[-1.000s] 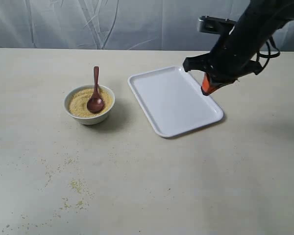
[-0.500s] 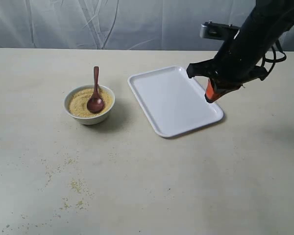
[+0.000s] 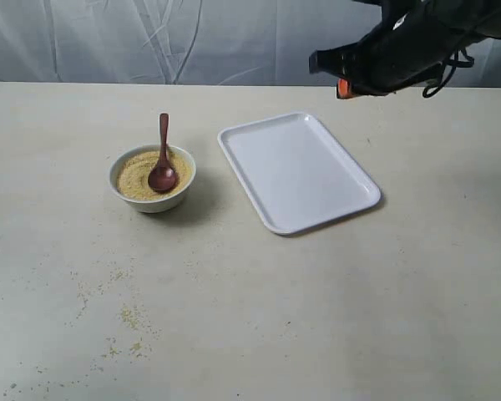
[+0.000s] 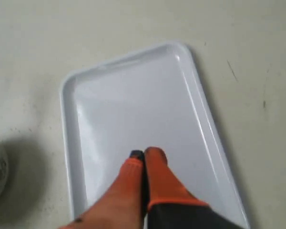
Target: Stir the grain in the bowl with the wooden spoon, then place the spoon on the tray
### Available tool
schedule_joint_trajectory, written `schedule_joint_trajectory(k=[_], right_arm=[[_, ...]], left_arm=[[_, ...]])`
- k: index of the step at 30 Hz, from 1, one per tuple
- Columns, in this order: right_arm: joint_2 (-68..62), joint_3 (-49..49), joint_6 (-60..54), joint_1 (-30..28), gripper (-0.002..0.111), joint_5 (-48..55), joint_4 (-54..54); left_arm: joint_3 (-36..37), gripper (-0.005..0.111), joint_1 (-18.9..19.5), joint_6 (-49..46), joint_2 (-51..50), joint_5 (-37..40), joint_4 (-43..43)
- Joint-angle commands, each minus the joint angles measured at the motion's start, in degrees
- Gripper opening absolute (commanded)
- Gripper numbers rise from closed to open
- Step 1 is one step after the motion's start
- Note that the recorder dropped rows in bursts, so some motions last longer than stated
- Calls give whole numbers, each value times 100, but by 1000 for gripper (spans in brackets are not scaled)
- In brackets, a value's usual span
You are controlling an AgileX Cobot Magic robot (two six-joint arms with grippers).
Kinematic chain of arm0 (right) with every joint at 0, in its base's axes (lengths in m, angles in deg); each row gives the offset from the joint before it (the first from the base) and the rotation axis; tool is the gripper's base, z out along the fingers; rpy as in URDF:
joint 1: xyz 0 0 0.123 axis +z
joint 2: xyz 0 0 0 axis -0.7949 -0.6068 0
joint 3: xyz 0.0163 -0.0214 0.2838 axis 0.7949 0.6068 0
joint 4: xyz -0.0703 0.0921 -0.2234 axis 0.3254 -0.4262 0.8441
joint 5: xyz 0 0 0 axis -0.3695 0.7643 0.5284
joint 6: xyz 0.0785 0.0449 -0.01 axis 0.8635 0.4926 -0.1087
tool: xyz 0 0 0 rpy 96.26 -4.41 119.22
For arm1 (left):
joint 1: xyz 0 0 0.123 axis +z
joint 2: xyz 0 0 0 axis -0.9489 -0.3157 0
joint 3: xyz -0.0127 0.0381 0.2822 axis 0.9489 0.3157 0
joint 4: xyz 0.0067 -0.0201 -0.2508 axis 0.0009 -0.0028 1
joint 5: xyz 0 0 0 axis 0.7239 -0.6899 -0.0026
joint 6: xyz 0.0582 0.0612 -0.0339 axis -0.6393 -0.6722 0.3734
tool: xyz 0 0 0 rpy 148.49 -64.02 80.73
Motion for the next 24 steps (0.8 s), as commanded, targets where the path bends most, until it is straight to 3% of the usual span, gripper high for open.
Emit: schedule_joint_trajectory(k=[1,9,13,17,24], right_arm=[[53,-1,-2,-32,-1,-772,-446],[-186,-187,-176,-32,-1,-1968,-860],[-1042,-1315,-1274,-91,-1,-379,-1363],[-2477,-3149,-3019,-167,-1,1890,-3363],[-4451,-5547,-3108,-194,-1,3424,-4924]], left_arm=[[17,0,-2,6,26,-43,-7],[17,0,-2,6,26,-43,-48],[17,0,-2,6,26,-43,-68],[17,0,-2,6,26,-43,-166],[17,0,-2,6,26,-17,-228]])
